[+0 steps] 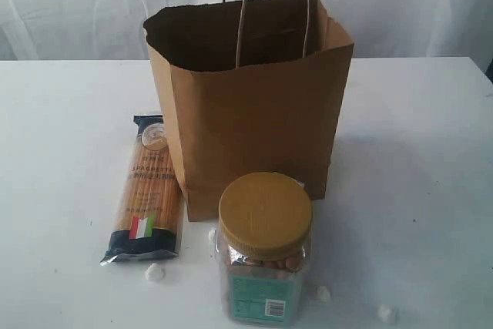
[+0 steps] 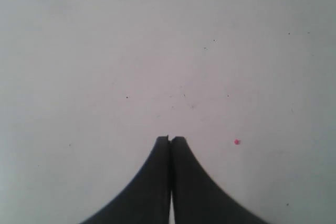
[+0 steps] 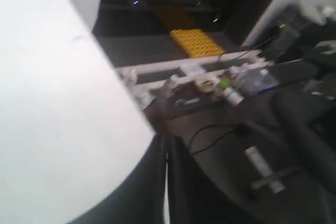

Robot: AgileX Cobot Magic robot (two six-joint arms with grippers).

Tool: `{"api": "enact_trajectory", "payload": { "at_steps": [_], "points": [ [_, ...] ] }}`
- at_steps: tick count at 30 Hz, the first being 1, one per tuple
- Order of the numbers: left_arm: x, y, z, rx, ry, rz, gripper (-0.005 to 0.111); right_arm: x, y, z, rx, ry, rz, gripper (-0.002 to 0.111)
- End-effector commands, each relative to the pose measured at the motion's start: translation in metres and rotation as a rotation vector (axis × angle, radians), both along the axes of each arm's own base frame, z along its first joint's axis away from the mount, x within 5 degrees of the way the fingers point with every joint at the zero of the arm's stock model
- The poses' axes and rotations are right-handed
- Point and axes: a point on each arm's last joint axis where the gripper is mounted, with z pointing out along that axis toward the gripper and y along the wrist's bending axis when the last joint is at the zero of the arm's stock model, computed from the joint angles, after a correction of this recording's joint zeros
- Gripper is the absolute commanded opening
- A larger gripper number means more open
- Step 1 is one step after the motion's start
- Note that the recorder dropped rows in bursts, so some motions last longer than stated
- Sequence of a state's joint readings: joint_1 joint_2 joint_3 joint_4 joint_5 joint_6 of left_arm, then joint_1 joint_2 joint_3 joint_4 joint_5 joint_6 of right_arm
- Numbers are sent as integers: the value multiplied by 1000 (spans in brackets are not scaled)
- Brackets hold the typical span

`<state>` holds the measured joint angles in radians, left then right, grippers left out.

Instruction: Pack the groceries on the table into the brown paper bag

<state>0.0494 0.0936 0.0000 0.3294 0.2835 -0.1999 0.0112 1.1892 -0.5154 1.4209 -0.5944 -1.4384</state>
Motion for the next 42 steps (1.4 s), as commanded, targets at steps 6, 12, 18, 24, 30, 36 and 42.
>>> {"api": "enact_trajectory", "payload": {
  "at_steps": [6, 12, 18, 24, 30, 36, 42],
  "points": [
    [0, 0, 0, -4, -2, -2, 0, 25, 51, -93, 880, 357, 401, 0],
    [0, 0, 0, -4, -2, -2, 0, 18, 15, -70, 778, 144, 213, 0],
    [0, 0, 0, 5, -2, -2, 0, -62, 14, 53, 368, -371, 267, 0],
    [0, 0, 0, 5, -2, -2, 0, -130, 62, 90, 123, -617, 732, 0],
    [0, 0, 0, 5, -2, -2, 0, -145, 73, 72, 177, -627, 848, 0],
    [0, 0, 0, 5, -2, -2, 0, -145, 67, 71, 221, -642, 760, 0],
    [0, 0, 0, 5, -2, -2, 0, -144, 59, 70, 209, -645, 673, 0]
  ]
}}
